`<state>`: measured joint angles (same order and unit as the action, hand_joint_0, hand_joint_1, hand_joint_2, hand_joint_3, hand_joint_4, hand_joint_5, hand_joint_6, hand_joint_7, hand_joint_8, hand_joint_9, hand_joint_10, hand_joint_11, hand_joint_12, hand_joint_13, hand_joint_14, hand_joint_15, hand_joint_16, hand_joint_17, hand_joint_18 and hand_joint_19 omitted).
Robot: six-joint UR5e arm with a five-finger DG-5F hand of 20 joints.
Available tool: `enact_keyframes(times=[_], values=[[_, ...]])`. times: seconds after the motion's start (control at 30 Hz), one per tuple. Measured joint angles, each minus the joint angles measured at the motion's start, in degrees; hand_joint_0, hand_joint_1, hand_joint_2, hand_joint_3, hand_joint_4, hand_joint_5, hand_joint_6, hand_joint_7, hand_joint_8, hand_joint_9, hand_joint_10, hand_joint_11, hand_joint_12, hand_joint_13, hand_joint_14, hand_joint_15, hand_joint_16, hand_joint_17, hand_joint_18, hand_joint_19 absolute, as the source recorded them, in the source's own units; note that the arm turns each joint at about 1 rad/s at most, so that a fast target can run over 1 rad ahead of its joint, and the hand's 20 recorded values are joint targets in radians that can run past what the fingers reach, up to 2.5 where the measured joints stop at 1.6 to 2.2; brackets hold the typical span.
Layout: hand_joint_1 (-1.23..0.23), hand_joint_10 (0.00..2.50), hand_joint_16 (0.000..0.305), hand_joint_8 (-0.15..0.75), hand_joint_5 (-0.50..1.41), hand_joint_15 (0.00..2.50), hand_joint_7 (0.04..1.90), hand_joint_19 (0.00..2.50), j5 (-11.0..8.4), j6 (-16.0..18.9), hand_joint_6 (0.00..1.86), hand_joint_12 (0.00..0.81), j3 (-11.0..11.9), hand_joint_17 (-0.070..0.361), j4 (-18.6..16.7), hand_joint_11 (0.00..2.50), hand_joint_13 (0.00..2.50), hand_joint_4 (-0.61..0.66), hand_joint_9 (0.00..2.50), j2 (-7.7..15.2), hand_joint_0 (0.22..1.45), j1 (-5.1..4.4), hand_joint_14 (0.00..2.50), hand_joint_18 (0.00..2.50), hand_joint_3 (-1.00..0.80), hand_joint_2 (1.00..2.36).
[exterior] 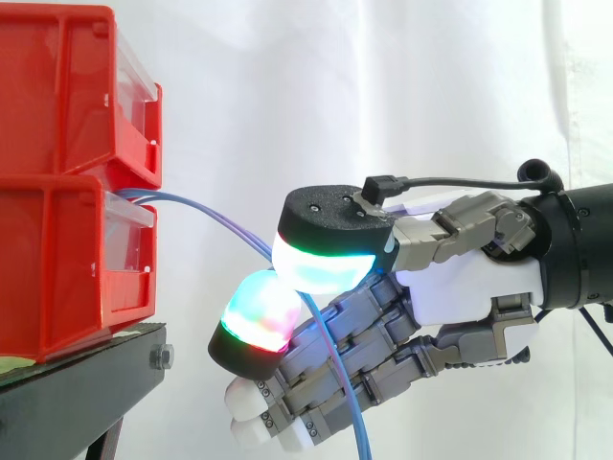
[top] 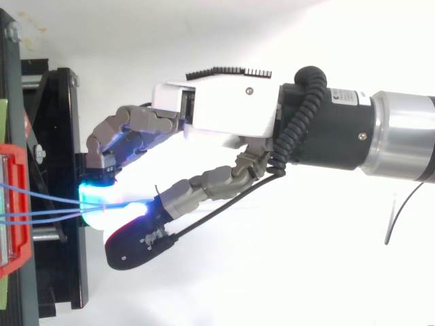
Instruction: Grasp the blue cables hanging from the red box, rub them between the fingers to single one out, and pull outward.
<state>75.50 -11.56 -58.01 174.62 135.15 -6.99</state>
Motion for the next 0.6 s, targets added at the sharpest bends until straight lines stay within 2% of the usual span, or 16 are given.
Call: enact_keyframes(times=[0.17,0.27,0.6], values=[[-0.52,0.0,0.044,0.327,-0.15,0.22,0.92,0.22,-0.05,0.0,0.81,0.387,0.6,0.1,0.4,0.19,0.52,0.2,0.76,0.0,0.57,0.1,0.01,0.41,-0.48,1.0],[-0.51,0.01,0.044,0.329,-0.14,0.23,0.95,0.23,-0.07,0.0,0.79,0.384,0.8,0.099,0.7,0.19,0.52,0.19,0.76,-0.1,0.59,0.11,0.01,0.41,-0.43,1.01],[-0.55,0.01,0.044,0.327,-0.14,0.23,0.97,0.23,-0.09,0.1,0.79,0.388,1.0,0.099,1.0,0.2,0.52,0.19,0.76,-0.1,0.59,0.13,0.01,0.41,-0.44,1.0]])
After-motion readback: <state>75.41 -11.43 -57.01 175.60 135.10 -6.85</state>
